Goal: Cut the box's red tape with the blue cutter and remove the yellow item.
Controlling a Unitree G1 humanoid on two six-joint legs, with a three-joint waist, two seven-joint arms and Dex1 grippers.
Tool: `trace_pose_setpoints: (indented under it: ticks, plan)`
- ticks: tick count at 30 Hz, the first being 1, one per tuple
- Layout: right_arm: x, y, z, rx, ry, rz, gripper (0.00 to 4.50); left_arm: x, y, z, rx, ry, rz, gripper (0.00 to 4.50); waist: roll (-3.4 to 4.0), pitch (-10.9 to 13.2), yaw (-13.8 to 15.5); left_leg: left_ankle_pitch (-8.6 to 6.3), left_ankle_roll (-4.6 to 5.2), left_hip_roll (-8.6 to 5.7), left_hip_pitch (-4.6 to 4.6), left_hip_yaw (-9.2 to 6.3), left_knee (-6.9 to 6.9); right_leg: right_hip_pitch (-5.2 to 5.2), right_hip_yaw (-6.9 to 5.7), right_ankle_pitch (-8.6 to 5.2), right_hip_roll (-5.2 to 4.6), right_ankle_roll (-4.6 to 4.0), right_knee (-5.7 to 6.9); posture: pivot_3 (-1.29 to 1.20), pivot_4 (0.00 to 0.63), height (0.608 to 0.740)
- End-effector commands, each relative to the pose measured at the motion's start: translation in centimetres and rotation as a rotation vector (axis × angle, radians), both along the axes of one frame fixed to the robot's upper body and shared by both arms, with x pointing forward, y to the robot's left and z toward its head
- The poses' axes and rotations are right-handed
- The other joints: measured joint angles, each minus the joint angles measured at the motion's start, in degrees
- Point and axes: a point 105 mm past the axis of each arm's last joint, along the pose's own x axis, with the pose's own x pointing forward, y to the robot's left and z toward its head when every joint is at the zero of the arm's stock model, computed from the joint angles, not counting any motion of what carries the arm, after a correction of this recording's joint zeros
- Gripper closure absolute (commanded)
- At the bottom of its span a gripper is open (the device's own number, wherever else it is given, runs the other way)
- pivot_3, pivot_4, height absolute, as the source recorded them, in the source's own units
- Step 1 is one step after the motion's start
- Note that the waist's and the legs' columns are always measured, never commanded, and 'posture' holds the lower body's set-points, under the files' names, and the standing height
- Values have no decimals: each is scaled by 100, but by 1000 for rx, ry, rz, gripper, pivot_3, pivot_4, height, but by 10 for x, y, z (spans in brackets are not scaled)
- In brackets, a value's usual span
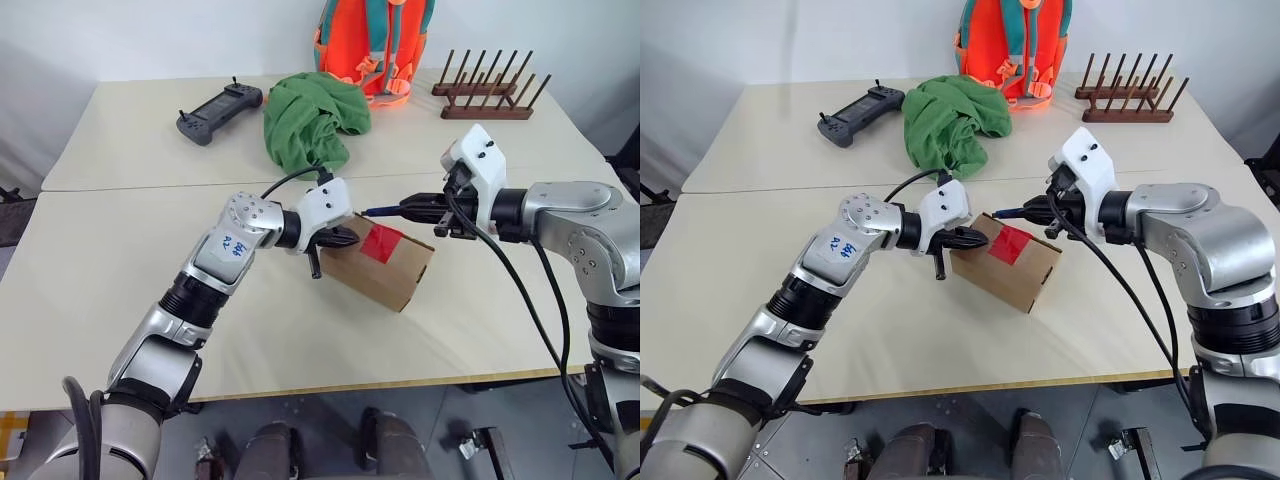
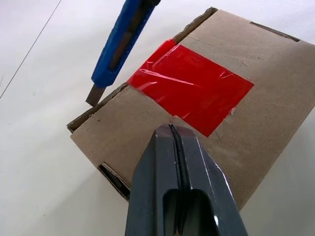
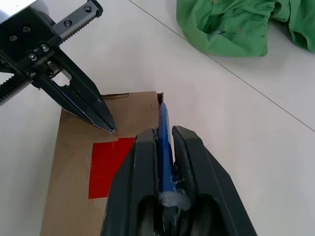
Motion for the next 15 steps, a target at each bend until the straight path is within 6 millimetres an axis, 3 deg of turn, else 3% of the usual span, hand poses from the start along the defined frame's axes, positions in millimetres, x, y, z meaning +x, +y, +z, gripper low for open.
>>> trace_pose_setpoints:
  ticks: [1, 15]
  plan:
    - [-1, -3, 2, -25, -30, -5, 4333, 3, 1, -1, 12, 1, 13, 4500, 0, 0, -2, 0, 0, 0, 0, 0, 0, 0, 0, 0, 0, 0, 0, 0, 150, 740]
    - [-5, -15, -1, -125, -20, -2, 4333, 4, 1, -3, 10, 5, 20, 4500, -1, 0, 60, 0, 0, 0, 0, -2, 10, 5, 0, 0, 0, 0, 0, 0, 150, 740]
